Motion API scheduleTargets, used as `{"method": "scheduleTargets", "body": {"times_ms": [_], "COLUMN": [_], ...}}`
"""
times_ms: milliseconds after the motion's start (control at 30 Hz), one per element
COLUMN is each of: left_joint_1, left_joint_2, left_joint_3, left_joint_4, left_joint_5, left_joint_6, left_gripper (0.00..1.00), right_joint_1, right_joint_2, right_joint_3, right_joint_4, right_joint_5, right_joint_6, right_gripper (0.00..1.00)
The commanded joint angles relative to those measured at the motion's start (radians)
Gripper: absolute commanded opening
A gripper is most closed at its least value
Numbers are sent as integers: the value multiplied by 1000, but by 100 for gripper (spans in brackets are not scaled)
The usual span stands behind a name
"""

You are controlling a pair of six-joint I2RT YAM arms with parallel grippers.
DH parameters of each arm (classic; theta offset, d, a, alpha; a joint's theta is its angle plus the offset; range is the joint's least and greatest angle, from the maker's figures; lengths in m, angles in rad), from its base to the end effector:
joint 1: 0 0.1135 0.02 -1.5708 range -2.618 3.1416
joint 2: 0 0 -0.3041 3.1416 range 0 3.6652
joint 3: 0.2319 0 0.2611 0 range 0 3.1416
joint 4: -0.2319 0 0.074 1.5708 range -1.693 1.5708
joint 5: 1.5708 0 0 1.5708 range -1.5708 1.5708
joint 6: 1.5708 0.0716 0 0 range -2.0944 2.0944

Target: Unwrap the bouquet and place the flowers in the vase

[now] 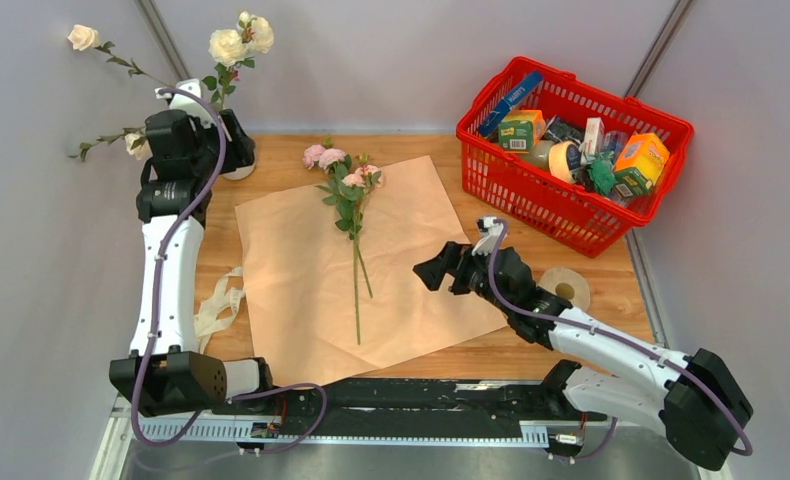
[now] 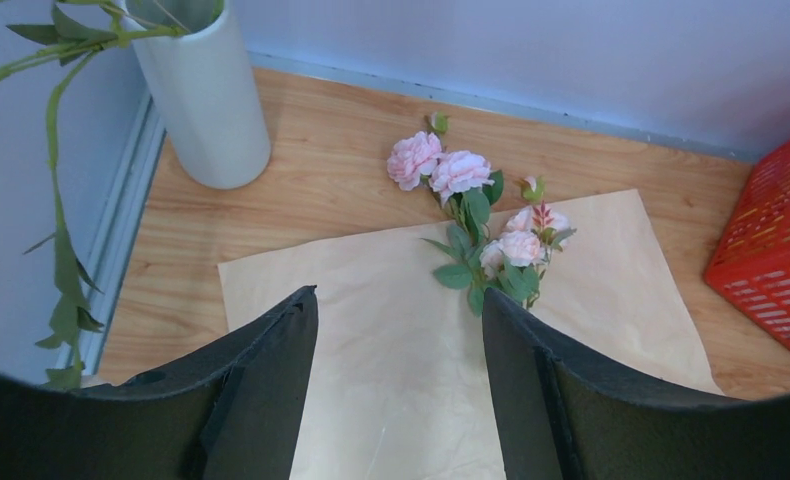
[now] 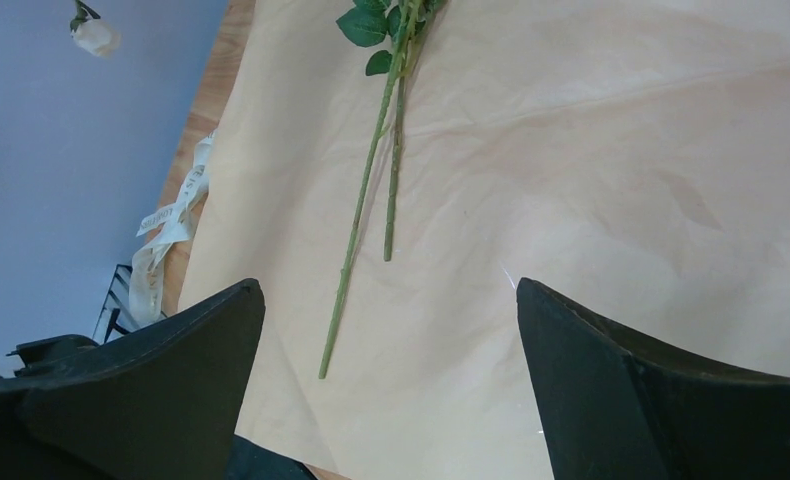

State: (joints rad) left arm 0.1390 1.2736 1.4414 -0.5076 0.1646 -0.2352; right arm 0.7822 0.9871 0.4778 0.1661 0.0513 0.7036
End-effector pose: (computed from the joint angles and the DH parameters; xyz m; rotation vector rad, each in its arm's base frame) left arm 0.3065 0.0310 0.4577 -0.2456 1.8962 -0.2222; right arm 0.1732 0.1669 0.2468 -0.0431 2.0312 0.9297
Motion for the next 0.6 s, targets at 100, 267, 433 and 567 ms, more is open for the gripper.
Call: {"method": "scheduleTargets", "body": {"times_ms": [100, 267, 433, 567], "left_joint_1": [-21, -26, -105, -278], "left_joint_2": [-106, -149, -204, -203], "left_joint_3": [16, -1, -120, -284], "left_joint_4": [-35, -95, -103, -66], "left_joint_5": [-91, -37, 58, 56], "left_joint_6": [48, 31, -42, -104], "left_gripper": [69, 68, 66, 64], "right_joint_1": [-4, -4, -4, -4], "right_joint_2": [18, 33, 100, 194], "right_joint_3": [105, 114, 156, 195], "right_joint_4": [15, 19, 24, 75], "right_joint_5": [-31, -5, 35, 29], "right_joint_6": [-35, -30, -52, -72], "right_gripper": [100, 100, 100, 90]}}
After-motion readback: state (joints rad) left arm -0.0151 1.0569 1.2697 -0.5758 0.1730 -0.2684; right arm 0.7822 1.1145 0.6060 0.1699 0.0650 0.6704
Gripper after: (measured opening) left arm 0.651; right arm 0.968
